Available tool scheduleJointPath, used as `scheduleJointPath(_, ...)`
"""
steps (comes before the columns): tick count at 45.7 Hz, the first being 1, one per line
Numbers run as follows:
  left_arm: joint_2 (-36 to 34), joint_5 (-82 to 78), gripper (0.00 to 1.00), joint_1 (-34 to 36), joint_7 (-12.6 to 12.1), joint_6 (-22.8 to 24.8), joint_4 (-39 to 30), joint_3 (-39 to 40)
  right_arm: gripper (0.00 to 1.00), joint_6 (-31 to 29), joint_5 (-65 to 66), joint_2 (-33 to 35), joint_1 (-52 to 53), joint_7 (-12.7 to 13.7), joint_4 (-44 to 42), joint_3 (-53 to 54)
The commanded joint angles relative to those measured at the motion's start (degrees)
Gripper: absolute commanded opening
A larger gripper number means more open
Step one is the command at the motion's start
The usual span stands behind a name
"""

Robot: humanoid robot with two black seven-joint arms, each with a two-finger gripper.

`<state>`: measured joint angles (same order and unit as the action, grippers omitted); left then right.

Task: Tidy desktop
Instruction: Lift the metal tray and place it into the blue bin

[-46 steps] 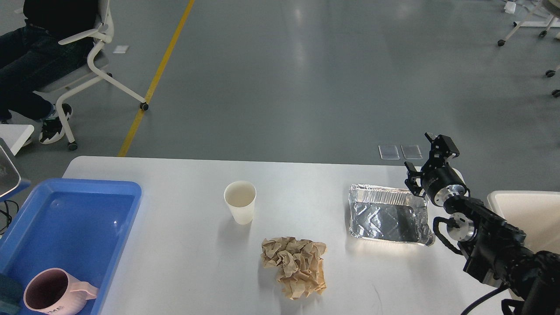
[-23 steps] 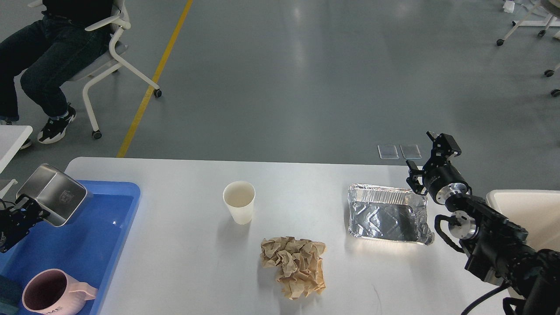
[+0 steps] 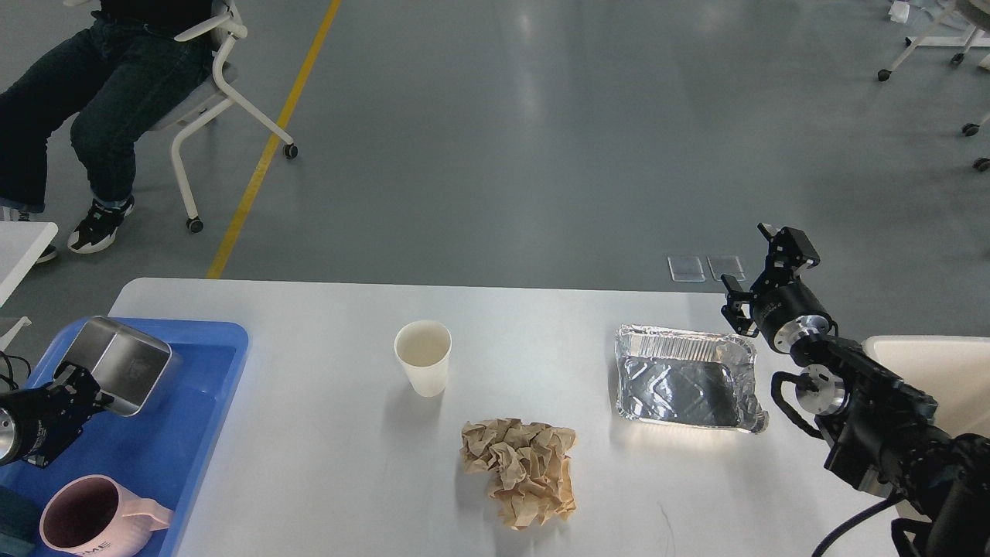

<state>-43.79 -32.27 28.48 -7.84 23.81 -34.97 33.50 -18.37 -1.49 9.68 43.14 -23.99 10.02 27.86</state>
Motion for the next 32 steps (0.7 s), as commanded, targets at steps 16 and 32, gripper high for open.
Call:
scheduleJointPath(16, 0.5, 0.1, 0.01, 0.4, -8.3, -1.6, 0.0, 0.3, 1.00, 0.1, 0.0, -0.1, 0.3, 0.0, 0.0, 0.0)
scheduleJointPath(32, 2.7, 0.4, 0.19, 0.8, -8.7, -3.1, 0.0, -0.8, 1.00, 0.1, 0.0, -0.2, 0.3, 0.0, 0.0, 0.0)
